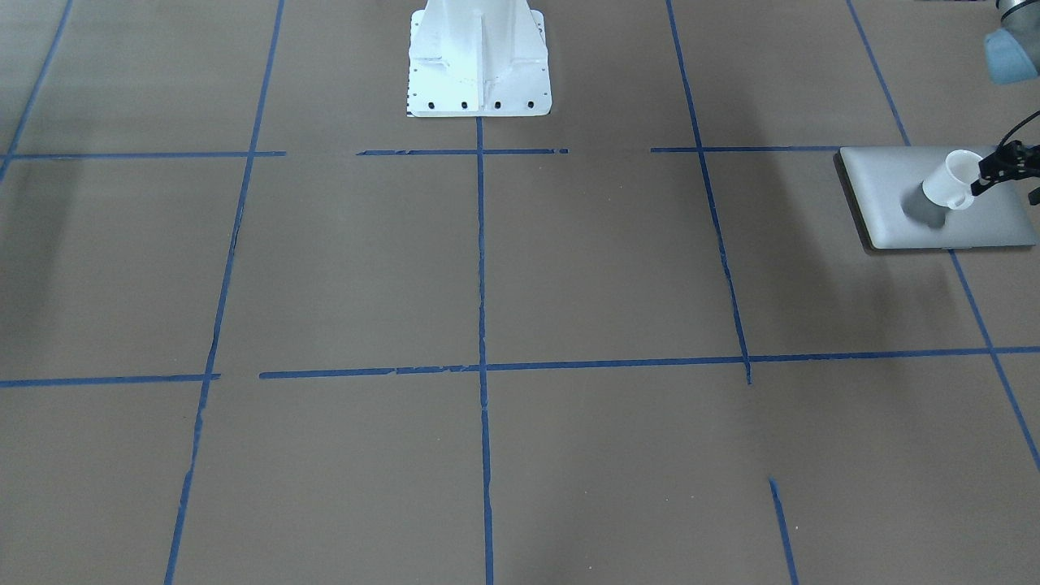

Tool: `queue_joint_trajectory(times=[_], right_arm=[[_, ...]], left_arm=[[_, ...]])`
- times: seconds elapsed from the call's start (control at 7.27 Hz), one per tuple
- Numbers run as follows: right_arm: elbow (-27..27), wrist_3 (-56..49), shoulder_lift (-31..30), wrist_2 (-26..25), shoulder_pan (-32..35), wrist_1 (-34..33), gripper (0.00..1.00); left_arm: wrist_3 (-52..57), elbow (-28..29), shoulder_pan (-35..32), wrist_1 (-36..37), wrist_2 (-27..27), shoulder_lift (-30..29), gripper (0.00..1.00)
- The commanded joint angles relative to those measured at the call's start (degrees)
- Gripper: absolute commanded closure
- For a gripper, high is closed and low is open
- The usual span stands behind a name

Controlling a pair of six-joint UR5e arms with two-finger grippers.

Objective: Place cup on laptop
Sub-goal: 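Lower the cup onto the laptop lid and open the left gripper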

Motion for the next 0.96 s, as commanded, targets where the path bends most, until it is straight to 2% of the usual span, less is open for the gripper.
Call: queue_joint_trajectory(times=[0.0,0.14,0.83], right_arm=[[0.0,0.0,0.0,-0.05,0.0,-0.01,0.0],[0.0,0.0,0.0,-0.05,0.0,-0.01,0.0],[0.0,0.0,0.0,0.04,0.0,-0.01,0.0]], left_arm=[[7.78,-5.93,-8.53,11.57,0.04,0.8,0.0],[7.61,-5.69,-10.21,11.59,-0.4,1.85,0.0],[8.31,-6.3,-10.05,10.98,-0.05,0.72,0.0]])
